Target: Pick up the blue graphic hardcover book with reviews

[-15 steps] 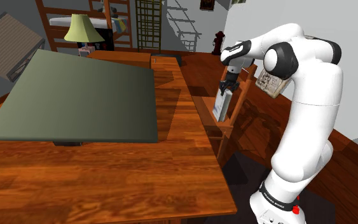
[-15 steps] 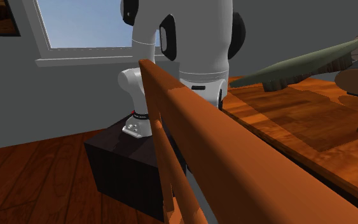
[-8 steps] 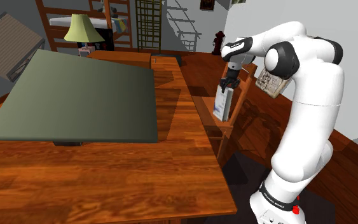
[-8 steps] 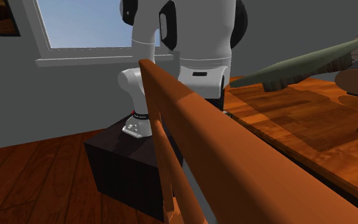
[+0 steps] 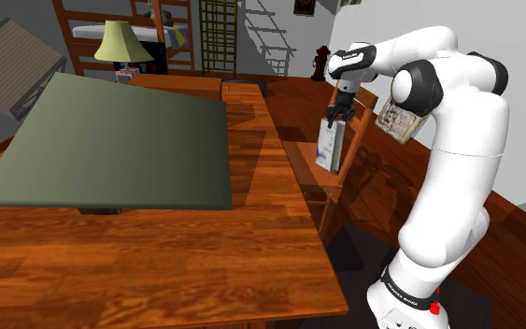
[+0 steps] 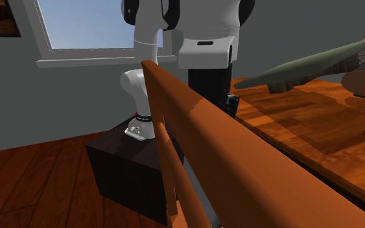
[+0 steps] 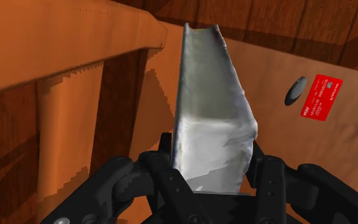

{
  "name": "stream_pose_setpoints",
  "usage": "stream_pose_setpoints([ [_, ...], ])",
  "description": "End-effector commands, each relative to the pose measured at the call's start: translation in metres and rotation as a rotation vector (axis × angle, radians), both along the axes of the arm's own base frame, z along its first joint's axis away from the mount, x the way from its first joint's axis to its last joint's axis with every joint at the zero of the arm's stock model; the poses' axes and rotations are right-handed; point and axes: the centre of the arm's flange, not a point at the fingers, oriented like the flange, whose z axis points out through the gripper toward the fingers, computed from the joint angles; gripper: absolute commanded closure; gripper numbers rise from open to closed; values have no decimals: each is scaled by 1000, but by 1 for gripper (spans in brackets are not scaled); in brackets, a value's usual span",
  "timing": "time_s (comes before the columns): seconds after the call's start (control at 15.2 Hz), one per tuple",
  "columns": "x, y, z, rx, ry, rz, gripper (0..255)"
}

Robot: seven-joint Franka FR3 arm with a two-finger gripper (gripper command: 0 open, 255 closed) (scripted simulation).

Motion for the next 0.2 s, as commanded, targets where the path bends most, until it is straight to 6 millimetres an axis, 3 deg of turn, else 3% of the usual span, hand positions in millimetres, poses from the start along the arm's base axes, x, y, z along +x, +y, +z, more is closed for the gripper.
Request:
stream_pose_setpoints([
  [0.0, -1, 1, 12, -1, -2, 0, 255],
  [0.13, -1, 1, 13, -1, -2, 0, 255],
])
